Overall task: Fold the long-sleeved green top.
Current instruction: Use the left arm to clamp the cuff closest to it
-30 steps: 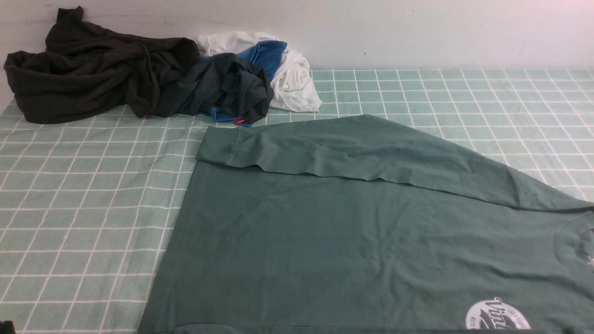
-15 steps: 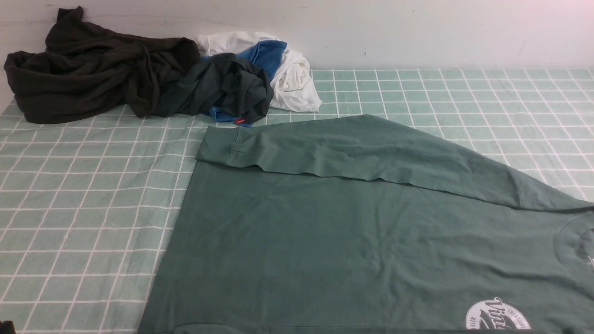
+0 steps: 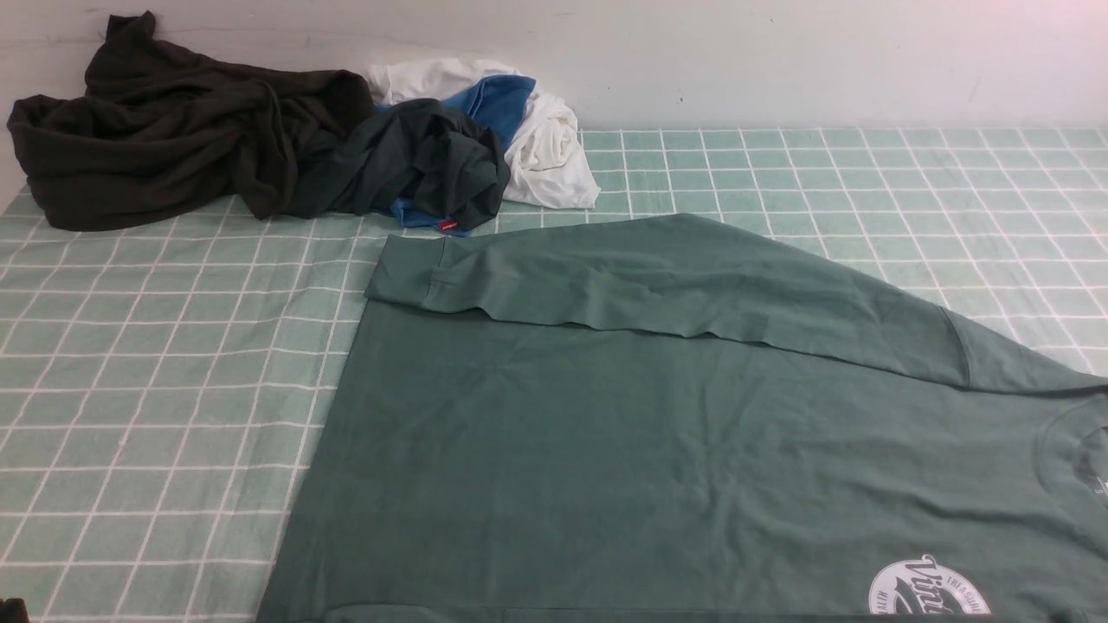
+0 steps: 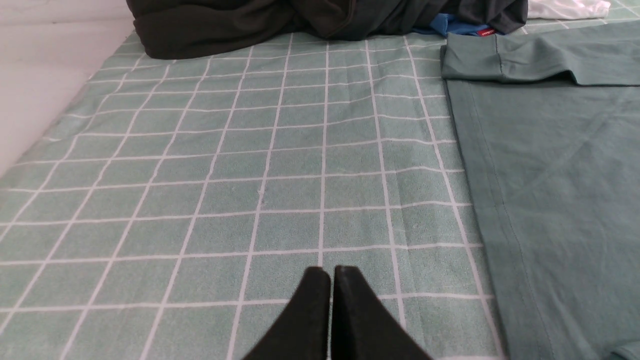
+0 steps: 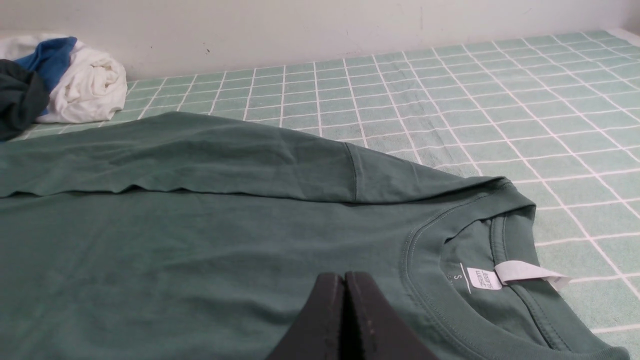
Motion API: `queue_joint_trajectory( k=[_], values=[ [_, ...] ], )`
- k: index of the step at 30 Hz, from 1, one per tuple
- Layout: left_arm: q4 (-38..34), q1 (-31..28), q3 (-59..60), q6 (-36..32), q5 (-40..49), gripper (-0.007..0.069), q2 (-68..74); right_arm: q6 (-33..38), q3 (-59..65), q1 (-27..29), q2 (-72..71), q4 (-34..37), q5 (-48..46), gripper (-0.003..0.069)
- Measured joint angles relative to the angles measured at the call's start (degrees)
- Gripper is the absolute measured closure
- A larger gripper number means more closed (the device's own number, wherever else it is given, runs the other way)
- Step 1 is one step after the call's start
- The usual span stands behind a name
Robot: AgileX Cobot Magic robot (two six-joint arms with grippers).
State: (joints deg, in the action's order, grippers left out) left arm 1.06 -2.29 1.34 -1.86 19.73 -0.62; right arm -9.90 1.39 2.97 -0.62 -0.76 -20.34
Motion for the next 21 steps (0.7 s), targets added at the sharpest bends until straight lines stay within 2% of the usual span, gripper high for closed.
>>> queue_joint_trajectory(
  k=[7,14,21],
  values=[
    [0.2,0.0,0.0,-0.1,0.0,0.0627,0.0,-0.2,0.0,0.0,0.0,0.0,0.0,0.0675],
    [10.7,0.0,0.1,-2.2,0.3,0.0627,0.0,-0.2,0.0,0.0,0.0,0.0,0.0,0.0675],
    [12.8,0.0,0.1,-2.2,0.7,0.0627,0.0,-0.2,0.0,0.0,0.0,0.0,0.0,0.0675]
  ],
)
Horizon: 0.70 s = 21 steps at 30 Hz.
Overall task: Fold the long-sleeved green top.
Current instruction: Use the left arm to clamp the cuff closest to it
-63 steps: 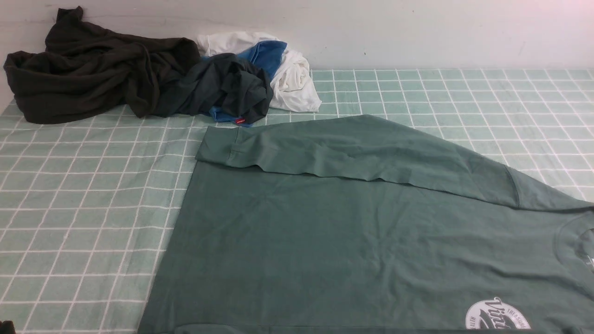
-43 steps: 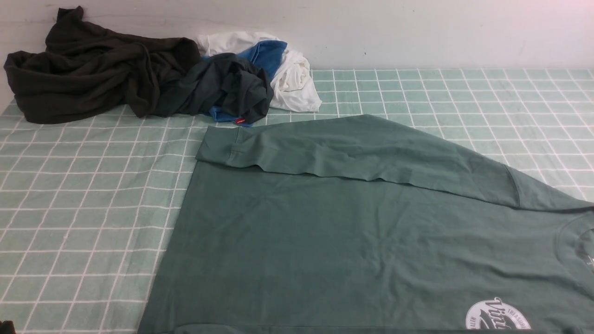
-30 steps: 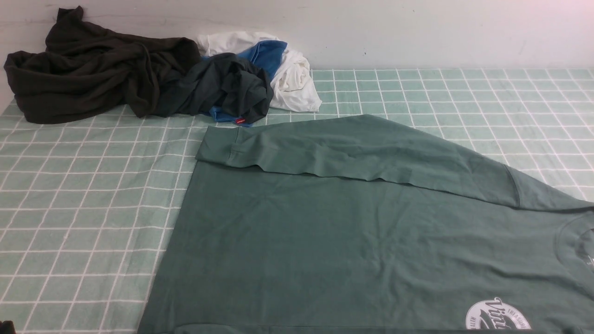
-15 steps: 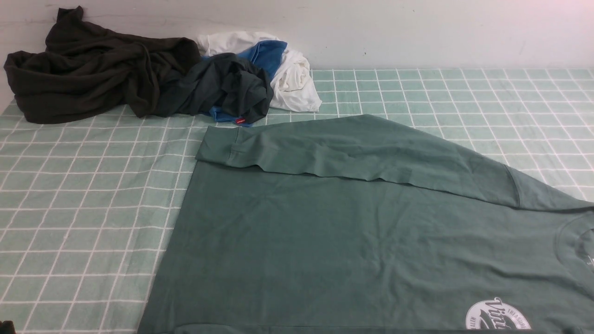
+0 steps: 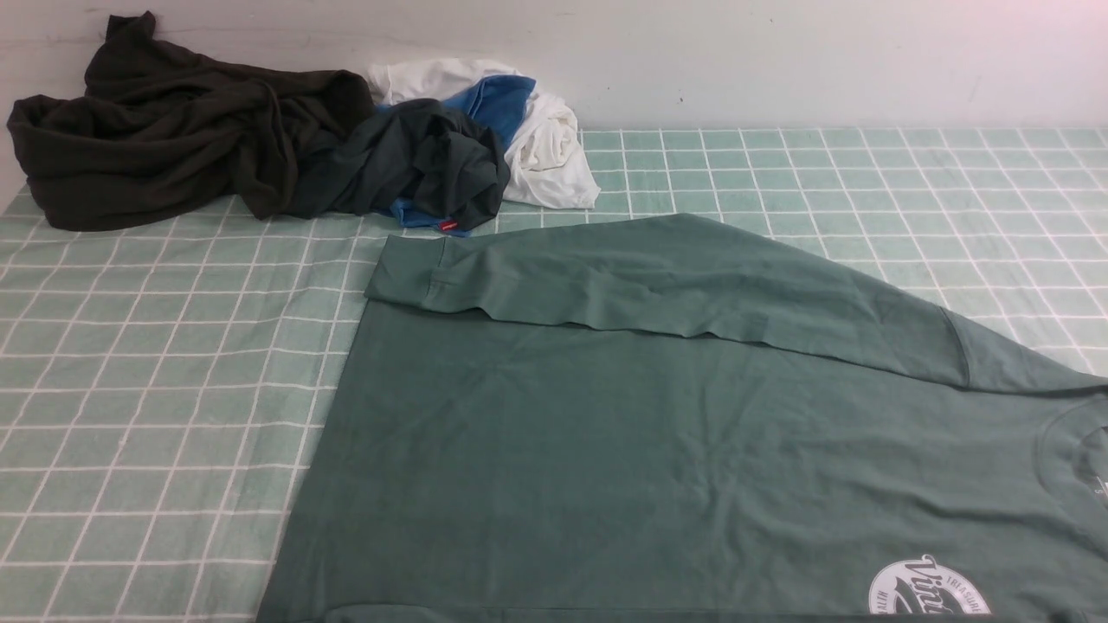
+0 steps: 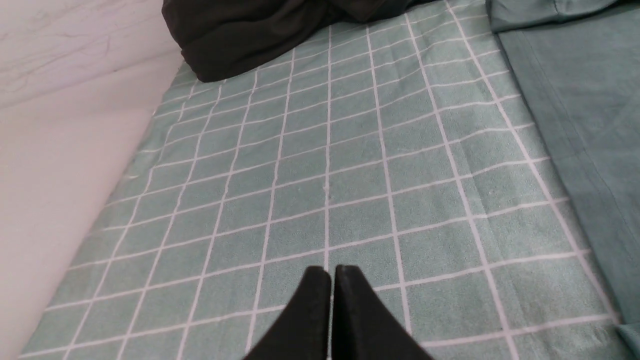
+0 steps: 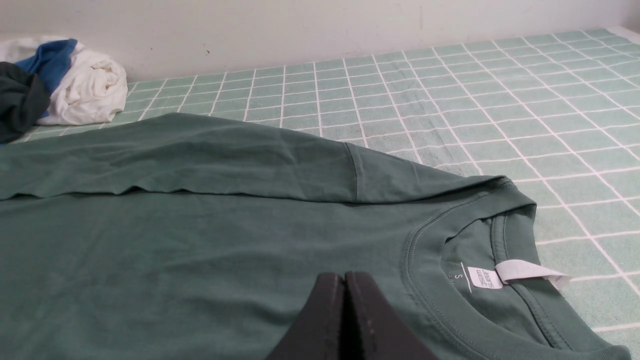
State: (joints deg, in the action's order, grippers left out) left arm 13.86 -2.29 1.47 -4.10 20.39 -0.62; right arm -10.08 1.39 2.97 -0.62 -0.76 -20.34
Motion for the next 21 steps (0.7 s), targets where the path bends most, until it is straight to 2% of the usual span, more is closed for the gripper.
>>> queue_joint_trajectory(
  k=[5,13,17,20,21],
  values=[
    [3.0,0.0,0.1,-0.2,0.1,0.0627,0.0,0.0,0.0,0.0,0.0,0.0,0.0,0.0675],
    [0.7,0.0,0.2,2.3,-7.9,0.0627,0.0,0.0,0.0,0.0,0.0,0.0,0.0,0.0675],
    [0.5,0.0,0.2,2.4,-8.6,0.0627,0.0,0.0,0.0,0.0,0.0,0.0,0.0,0.0675],
    [-2.4,0.0,0.2,5.2,-9.6,0.0627,0.0,0.0,0.0,0.0,0.0,0.0,0.0,0.0675],
    [-7.7,0.0,0.2,10.7,-11.6,0.0627,0.0,0.0,0.0,0.0,0.0,0.1,0.0,0.0675]
  ],
)
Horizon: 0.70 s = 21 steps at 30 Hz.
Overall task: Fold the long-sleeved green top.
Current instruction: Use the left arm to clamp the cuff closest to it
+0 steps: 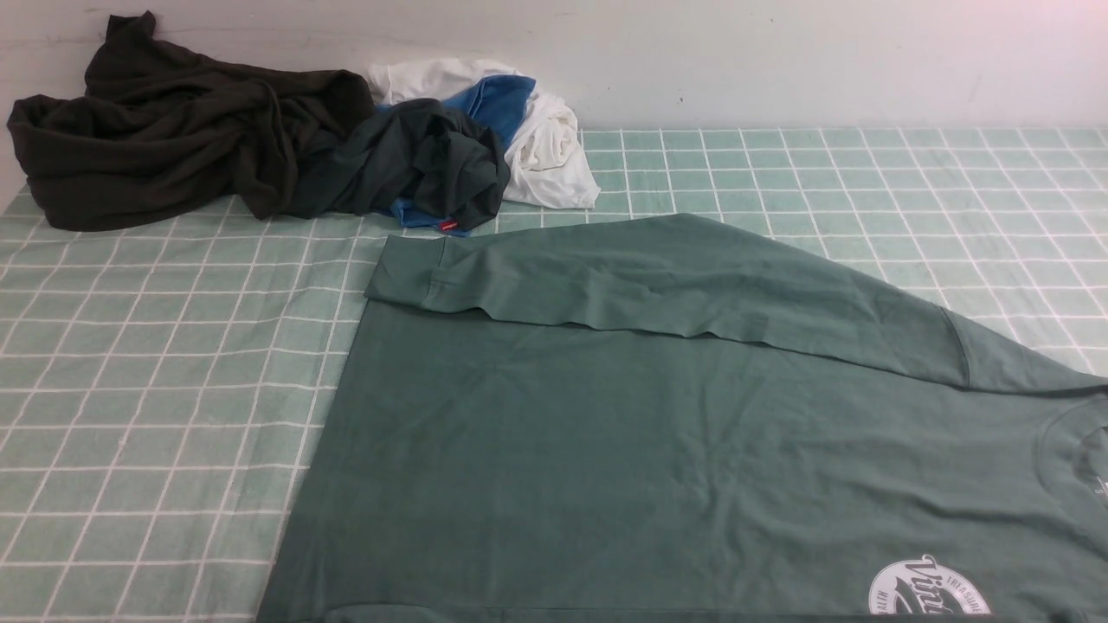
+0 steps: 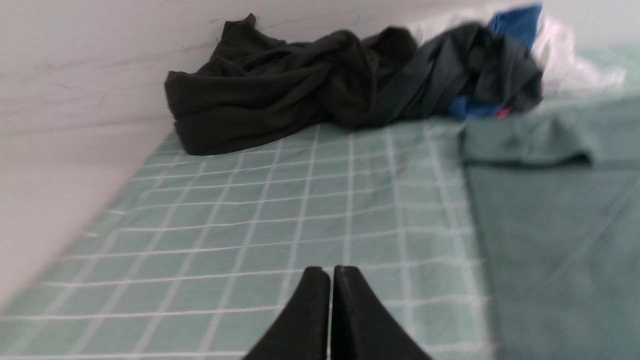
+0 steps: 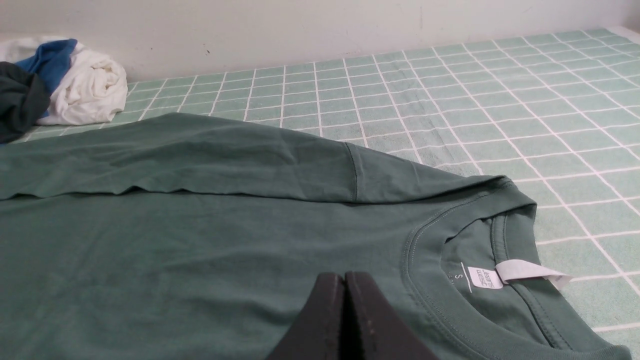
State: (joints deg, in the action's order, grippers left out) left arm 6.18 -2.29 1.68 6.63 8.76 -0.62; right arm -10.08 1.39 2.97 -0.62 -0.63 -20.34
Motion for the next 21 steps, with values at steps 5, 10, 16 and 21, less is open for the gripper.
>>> queue_joint_trajectory(
  k=[5,10,16,21],
  values=[
    [-15.4,0.0,0.0,16.8,-5.6,0.0627,0.0,0.0,0.0,0.0,0.0,2.4,-0.1,0.0675],
    [-27.5,0.0,0.0,28.5,-6.4,0.0627,0.0,-0.1,0.0,0.0,0.0,13.5,-0.2,0.0675],
    [-29.6,0.0,0.0,29.0,-6.3,0.0627,0.0,-1.3,0.0,0.0,0.0,36.6,-0.8,0.0675],
    [-29.8,0.0,0.0,29.2,-5.8,0.0627,0.0,-0.9,-0.1,0.0,0.0,56.6,0.1,0.0675]
  ],
)
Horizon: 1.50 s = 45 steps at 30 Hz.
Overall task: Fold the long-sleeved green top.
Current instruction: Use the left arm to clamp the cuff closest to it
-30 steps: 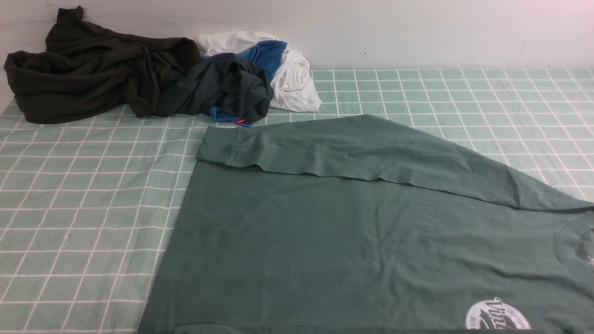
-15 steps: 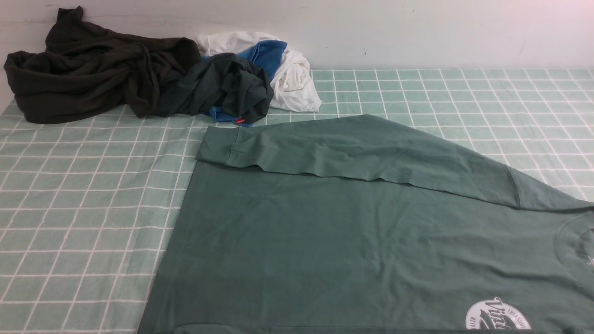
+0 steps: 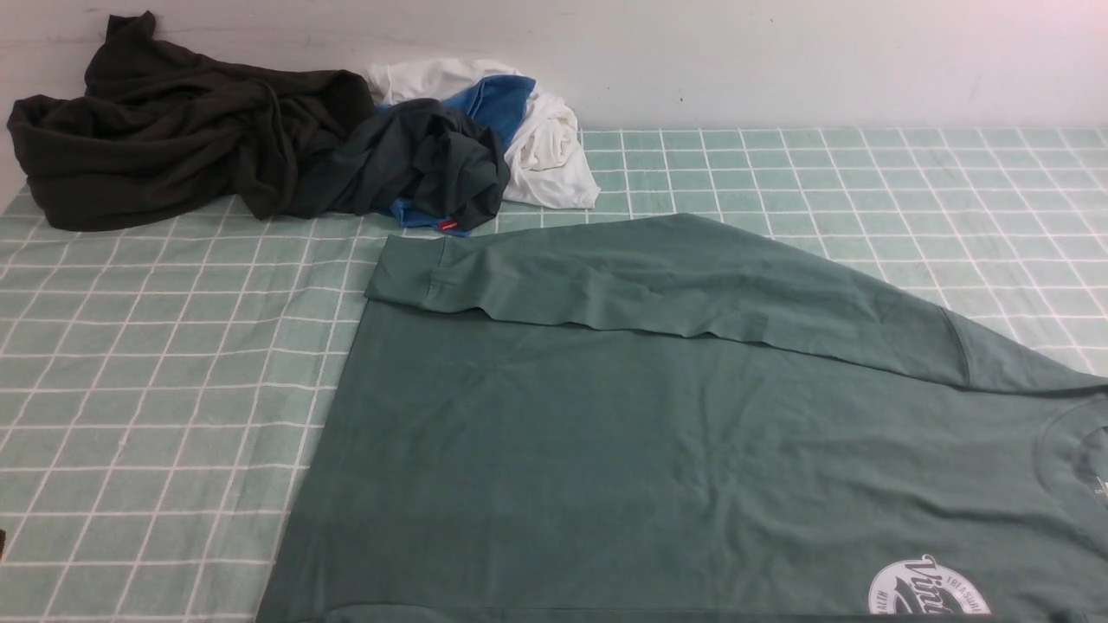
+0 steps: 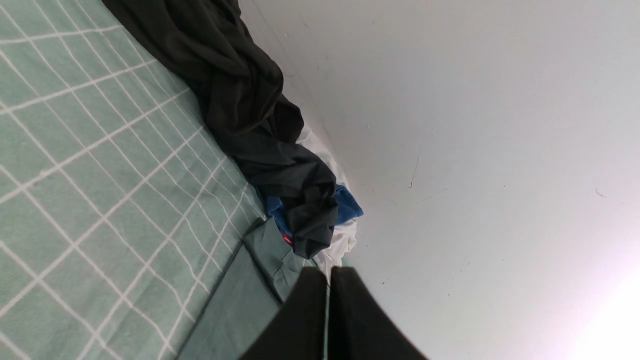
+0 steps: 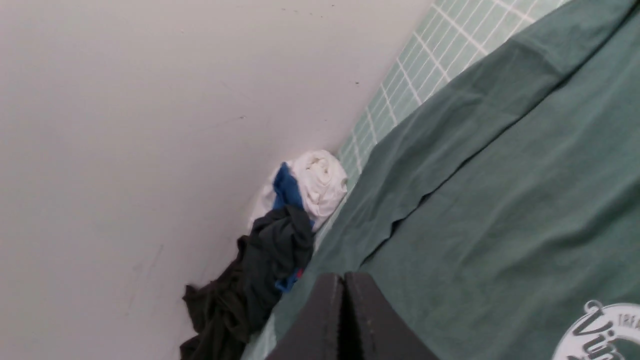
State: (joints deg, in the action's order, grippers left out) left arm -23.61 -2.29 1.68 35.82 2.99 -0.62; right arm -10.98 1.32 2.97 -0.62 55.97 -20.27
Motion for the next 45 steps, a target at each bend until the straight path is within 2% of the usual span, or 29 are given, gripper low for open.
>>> queue_joint_trajectory(
  k=[4,10,12,17,22,23,24,25,30,31,32,35,38,42,44,45],
  values=[
    [1.3,0.0,-0.1,-0.9,0.2,0.0627,0.0,2.2,0.1,0.0,0.0,0.9,2.2,0.0675],
    [9.3,0.0,-8.4,-9.6,11.5,0.0627,0.1,8.3,0.0,0.0,0.0,0.5,3.9,0.0675],
    [13.2,0.0,-14.3,-15.0,22.3,0.0627,3.2,15.6,-2.1,0.0,0.3,-1.3,2.8,0.0675],
    [18.2,0.0,-24.7,-24.3,38.9,0.0627,15.8,29.4,-12.9,0.0,10.8,-6.1,1.2,0.0675],
    [19.1,0.1,-40.6,-42.8,52.7,0.0627,31.3,40.5,-28.9,-0.1,28.4,-10.8,-8.0,0.0675],
    [19.1,0.2,-40.6,-43.6,53.2,0.0627,31.8,40.8,-28.9,-0.2,29.0,-10.8,-8.5,0.0675],
    [19.3,1.5,-46.1,-48.2,57.0,0.0627,35.8,42.4,-34.1,-1.0,34.2,-11.4,-13.8,0.0675],
    [19.4,1.7,-46.7,-49.0,57.9,0.0627,36.7,42.7,-34.6,-1.4,34.7,-11.5,-14.4,0.0675],
    [19.5,11.6,-56.0,-52.7,67.2,0.0627,48.5,41.6,-45.1,-8.3,47.3,-19.5,-34.6,0.0675],
    [19.5,12.0,-56.1,-52.8,67.2,0.0627,48.5,41.6,-45.3,-8.3,47.7,-19.9,-35.3,0.0675],
    [19.5,14.9,-56.2,-53.2,67.8,0.0627,53.1,38.6,-46.4,-11.4,50.9,-24.8,-41.0,0.0675],
    [19.5,18.1,-56.2,-53.3,67.9,0.0627,59.0,34.8,-46.4,-15.0,54.1,-31.8,-46.6,0.0675],
    [19.9,22.5,-56.2,-53.6,67.3,0.0625,66.1,30.5,-46.4,-20.1,55.8,-39.6,-50.3,0.0675],
    [21.2,26.2,-56.2,-54.9,65.0,0.0598,72.1,29.5,-46.4,-22.7,56.0,-42.2,-49.9,0.0675],
    [21.9,28.5,-56.2,-55.8,63.2,0.0557,75.9,29.3,-46.4,-23.5,56.0,-42.4,-48.7,0.0675],
    [22.0,30.2,-56.2,-56.0,61.5,0.0512,78.9,29.2,-46.4,-23.5,56.0,-42.1,-47.7,0.0675]
  ],
)
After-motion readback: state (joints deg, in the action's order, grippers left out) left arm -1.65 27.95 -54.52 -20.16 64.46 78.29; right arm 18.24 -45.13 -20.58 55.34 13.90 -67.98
